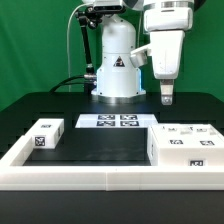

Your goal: Assemble cabinet

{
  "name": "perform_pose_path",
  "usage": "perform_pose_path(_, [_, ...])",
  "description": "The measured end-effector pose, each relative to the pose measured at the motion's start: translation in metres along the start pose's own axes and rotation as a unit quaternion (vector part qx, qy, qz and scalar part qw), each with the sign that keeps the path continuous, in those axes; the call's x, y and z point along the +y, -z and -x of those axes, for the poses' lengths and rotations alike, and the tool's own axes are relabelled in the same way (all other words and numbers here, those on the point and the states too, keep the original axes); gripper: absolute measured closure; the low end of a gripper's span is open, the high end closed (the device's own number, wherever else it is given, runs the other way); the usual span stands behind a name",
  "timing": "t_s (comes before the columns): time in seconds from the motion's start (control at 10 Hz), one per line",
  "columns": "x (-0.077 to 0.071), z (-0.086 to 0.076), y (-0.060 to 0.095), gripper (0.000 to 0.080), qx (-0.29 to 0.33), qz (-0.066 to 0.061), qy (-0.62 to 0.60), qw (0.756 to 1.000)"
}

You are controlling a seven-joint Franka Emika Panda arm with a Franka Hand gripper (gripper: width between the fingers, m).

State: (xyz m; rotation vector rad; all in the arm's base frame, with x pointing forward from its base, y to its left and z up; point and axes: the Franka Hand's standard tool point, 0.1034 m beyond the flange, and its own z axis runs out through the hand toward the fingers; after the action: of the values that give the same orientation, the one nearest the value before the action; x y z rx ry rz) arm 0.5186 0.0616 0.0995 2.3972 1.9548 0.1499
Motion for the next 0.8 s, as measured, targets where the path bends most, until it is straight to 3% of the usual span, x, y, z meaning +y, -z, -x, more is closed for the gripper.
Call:
perform_pose_path(0.4, [-0.001,0.001,-0.001,0.0003,0.000,-0.001,-0.007,1.000])
perform_pose_path(0.5, [-0.001,0.002,-0.001,0.0003,0.004,0.004,-0.033,0.999])
perform_pose_path(0.6, [-0.004,0.009,-0.001,0.0003,0.015,0.019,-0.078,0.997])
perform_pose_path(0.8, [-0.019,0.007,-0.007,0.0003,0.030,0.028,-0.210,0.977])
